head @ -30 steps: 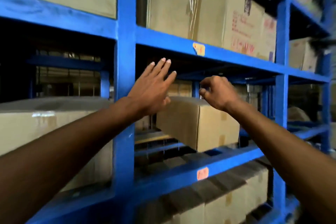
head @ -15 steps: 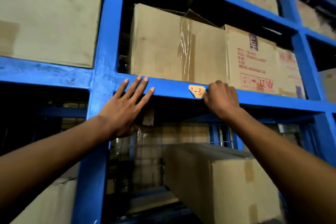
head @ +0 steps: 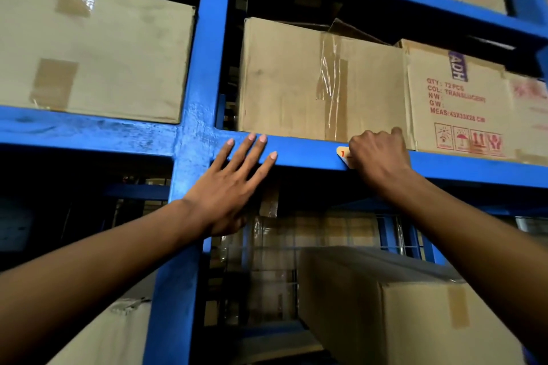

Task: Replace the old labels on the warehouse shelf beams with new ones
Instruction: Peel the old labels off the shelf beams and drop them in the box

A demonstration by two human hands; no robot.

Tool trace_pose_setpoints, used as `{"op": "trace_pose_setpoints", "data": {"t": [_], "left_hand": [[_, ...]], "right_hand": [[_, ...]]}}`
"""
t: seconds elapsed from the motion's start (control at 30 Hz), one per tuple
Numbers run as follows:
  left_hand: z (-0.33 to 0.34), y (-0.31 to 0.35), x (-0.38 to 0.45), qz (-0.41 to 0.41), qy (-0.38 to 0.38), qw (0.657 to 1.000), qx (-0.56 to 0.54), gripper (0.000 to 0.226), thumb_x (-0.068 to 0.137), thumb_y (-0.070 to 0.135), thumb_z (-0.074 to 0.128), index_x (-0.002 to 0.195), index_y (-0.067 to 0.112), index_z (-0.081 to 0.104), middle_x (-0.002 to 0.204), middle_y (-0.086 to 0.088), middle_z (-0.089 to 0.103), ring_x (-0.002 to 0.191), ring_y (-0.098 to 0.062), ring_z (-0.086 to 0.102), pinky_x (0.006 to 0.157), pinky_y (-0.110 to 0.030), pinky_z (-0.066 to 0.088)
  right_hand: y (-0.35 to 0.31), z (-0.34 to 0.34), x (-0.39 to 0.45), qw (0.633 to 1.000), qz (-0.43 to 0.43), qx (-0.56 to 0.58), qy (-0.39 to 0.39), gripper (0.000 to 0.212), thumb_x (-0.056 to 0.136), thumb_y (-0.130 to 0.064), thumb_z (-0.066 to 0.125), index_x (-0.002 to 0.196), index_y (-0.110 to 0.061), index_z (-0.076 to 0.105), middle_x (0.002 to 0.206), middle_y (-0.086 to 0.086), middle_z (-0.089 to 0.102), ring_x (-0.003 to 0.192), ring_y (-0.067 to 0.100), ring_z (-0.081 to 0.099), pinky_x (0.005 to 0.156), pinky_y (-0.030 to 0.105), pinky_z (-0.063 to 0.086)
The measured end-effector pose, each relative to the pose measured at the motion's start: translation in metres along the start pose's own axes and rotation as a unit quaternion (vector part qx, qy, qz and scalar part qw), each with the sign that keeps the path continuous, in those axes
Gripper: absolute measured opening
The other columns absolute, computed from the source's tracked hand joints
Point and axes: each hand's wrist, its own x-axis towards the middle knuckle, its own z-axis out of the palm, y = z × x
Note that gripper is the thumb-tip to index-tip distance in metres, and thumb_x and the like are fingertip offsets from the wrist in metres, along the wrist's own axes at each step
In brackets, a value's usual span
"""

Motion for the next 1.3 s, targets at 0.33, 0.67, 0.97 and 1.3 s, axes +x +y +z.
{"op": "trace_pose_setpoints", "data": {"t": [0.33, 0.67, 0.97, 1.3], "left_hand": [[-0.006, -0.003, 0.001, 0.012, -0.03, 0.999, -0.017, 0.117, 0.072, 0.046, 0.06, 0.141, 0.012, -0.028, 0.146, -0.017, -0.036, 0.137, -0.035, -0.031, 0.112, -0.049, -0.016], [-0.012, -0.005, 0.002, 0.016, -0.065, 0.998, -0.011, 0.117, 0.072, 0.04, 0.063, 0.142, 0.012, -0.026, 0.15, -0.02, -0.031, 0.138, -0.034, -0.03, 0.113, -0.049, -0.013], [-0.018, -0.001, -0.003, 0.014, -0.075, 0.997, -0.034, 0.11, 0.076, 0.052, 0.058, 0.145, 0.011, -0.017, 0.153, -0.021, -0.022, 0.142, -0.036, -0.021, 0.115, -0.051, -0.006], [0.007, 0.029, -0.141, 0.017, -0.021, 0.991, -0.134, 0.077, 0.086, 0.051, 0.046, 0.146, 0.009, 0.024, 0.155, -0.023, 0.009, 0.144, -0.037, 0.003, 0.117, -0.052, 0.012]], "right_hand": [[-0.014, -0.005, -0.006, 0.998, 0.033, -0.019, -0.056, 0.014, 0.083, -0.009, 0.056, 0.097, -0.009, 0.059, 0.087, 0.008, 0.059, 0.081, 0.026, 0.056, 0.088, 0.043, 0.04], [-0.004, -0.01, 0.003, 0.999, 0.01, 0.027, -0.041, 0.012, 0.088, -0.019, 0.052, 0.093, -0.01, 0.058, 0.091, 0.01, 0.064, 0.083, 0.03, 0.062, 0.082, 0.039, 0.04], [-0.011, -0.04, -0.035, 0.95, -0.019, 0.295, -0.1, 0.025, 0.075, -0.031, 0.067, 0.07, -0.007, 0.061, 0.075, 0.011, 0.06, 0.07, 0.029, 0.056, 0.06, 0.036, 0.042], [-0.098, -0.076, -0.16, 0.895, 0.037, 0.402, -0.19, 0.012, 0.081, -0.031, 0.06, 0.073, -0.022, 0.061, 0.078, 0.003, 0.066, 0.077, 0.021, 0.061, 0.065, 0.037, 0.051]]}}
